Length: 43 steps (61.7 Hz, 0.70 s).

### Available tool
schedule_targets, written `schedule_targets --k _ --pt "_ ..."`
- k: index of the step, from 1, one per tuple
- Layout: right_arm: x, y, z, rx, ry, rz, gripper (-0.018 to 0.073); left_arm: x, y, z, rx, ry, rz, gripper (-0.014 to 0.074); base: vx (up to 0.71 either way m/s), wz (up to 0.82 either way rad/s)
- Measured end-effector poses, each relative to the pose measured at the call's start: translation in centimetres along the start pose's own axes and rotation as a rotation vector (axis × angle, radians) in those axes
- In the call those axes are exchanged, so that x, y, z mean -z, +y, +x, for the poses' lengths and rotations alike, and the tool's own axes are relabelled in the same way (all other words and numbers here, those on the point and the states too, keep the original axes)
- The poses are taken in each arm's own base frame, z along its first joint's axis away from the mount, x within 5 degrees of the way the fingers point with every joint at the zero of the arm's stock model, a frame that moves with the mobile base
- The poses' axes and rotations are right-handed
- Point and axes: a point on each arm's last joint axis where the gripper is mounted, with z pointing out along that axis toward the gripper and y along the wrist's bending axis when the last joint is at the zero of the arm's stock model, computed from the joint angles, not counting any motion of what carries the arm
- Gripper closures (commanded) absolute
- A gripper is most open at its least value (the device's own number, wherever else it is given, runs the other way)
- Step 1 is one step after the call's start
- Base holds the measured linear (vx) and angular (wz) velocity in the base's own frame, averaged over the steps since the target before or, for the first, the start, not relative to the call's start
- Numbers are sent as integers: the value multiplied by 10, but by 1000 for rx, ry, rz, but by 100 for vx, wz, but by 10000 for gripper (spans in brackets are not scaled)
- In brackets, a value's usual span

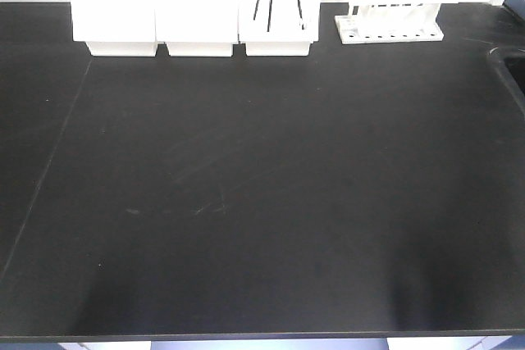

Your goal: Wipe right workspace with blue cloth

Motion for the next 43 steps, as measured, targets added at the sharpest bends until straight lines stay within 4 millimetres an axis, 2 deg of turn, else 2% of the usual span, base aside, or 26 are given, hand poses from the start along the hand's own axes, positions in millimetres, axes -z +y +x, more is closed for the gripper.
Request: schedule_targets --k 9,18,31,43 --pt "49 11 9 18 -114 -150 563 0 0 0 0 0 0 602 0 0" --pt "80 20 25 97 -152 -290 563 0 0 0 0 0 0 602 0 0" --pt "97 23 35 157 -192 -341 563 0 0 0 0 0 0 602 0 0" --pt "99 21 36 174 -206 -322 563 0 0 0 0 0 0 602 0 0"
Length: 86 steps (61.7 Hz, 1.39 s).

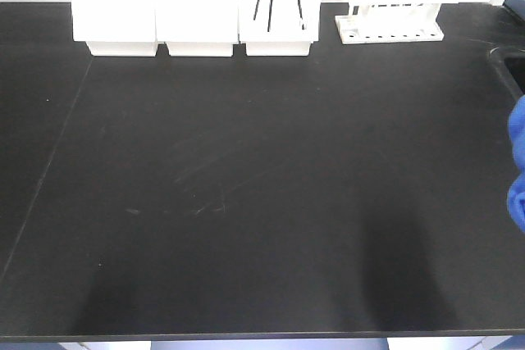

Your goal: Wipe right workspace with blue cloth

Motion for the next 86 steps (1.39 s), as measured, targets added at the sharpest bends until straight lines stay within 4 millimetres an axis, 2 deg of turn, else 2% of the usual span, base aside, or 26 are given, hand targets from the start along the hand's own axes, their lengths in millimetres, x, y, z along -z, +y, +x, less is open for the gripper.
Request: schedule_targets --k 86 --pt "0 -2 0 14 -1 17 563 0 0 0 0 0 0 602 -2 1"
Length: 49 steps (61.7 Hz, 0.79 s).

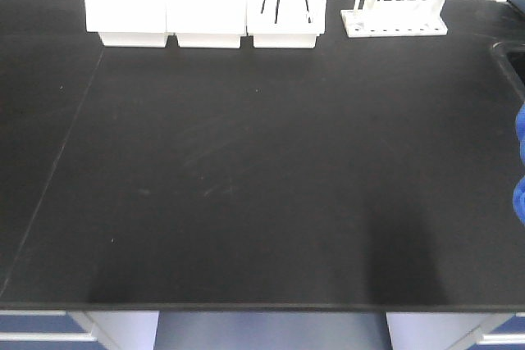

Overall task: Wipe right workspace with blue cloth
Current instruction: 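Drive the base to the other black bench holding the cloth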

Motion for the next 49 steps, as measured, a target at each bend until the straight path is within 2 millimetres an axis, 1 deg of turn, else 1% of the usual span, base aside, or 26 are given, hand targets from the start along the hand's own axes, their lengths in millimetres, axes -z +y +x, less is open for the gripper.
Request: schedule_targets --k 28,49 --pt "0 0 0 0 0 0 563 0 0 0 0 0 0 602 -21 -3" --pt "0 0 0 0 0 0 563 0 0 0 0 0 0 602 -27 -8"
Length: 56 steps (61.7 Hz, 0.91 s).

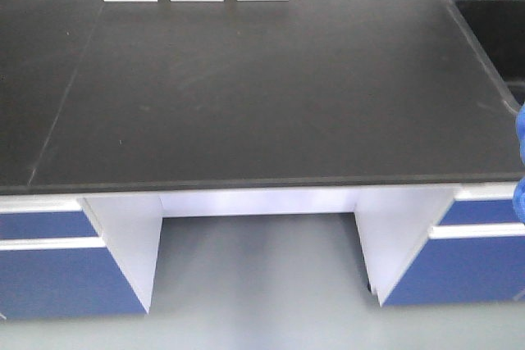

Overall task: Wipe right workspace with blue cloth
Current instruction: 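Drive the base to the other black bench holding the cloth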

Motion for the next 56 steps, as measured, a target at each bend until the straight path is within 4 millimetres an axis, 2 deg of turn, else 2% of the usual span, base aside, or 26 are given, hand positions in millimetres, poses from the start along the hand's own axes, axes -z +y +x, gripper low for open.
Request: schedule_targets --k 32,56 --pt "0 0 0 0 0 0 563 0 0 0 0 0 0 602 -31 -19" --pt "0 0 0 0 0 0 563 0 0 0 0 0 0 602 -27 -45"
